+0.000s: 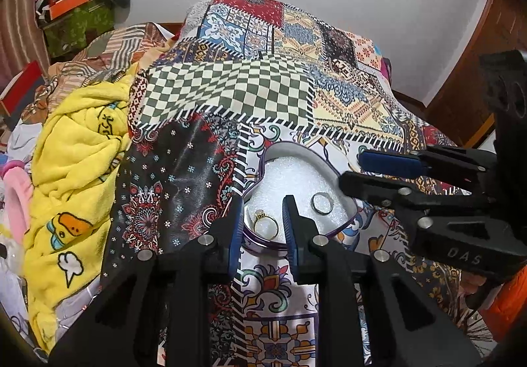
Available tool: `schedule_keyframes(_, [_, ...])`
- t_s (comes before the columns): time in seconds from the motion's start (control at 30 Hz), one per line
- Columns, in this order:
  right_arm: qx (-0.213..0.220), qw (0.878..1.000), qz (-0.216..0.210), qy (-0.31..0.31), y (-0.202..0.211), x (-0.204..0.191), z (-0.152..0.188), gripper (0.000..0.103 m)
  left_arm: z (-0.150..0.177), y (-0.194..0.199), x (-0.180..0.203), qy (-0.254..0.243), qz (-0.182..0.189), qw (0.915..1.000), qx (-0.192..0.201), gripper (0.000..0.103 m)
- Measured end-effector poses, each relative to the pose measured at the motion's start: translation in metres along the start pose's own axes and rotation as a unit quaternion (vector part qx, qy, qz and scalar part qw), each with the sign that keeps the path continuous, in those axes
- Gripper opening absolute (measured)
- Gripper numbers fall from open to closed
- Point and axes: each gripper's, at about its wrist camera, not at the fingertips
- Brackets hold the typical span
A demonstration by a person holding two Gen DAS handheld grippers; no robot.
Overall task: Organize jewelry
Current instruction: 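Open the right tool to drop the gold ring onto the foam, then move the right tool back to the rings on the blue strip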
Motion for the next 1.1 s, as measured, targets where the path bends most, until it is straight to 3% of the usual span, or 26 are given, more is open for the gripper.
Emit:
schedule_keyframes(0.17, [0.022,0.999,0.042,-0.019,0.031,0.022,0.010,0.031,-0.002,0.013,0.010,-0.003,-0.005,0.9999,0.013,0.035])
schedule_keyframes(0.57, [0.028,0.990,0.110,-0.087,0.076,0.087,0.057,0.031,0.005,0.008,0.066,-0.040,0.027,0.9987,-0.014,0.036])
schedule_keyframes(0.9, [0.000,0.985,0.121,-0.126,0.077,0.123,0.098,0.031,0.023,-0.021,0.122,-0.083,0.057,0.9932,-0.058,0.036])
schedule_keyframes(1.1, [-0.013,0.984,0.111,-0.135,0.072,0.133,0.110,0.031,0.027,-0.053,0.134,-0.089,0.048,0.9915,-0.082,0.036])
Point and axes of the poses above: each gripper's, at about its wrist camera, not at the fingertips, and y roughly against the way its jaws point, x to its right, z to its underside, and after that the axes turned 2 degrees about -x, right-handed
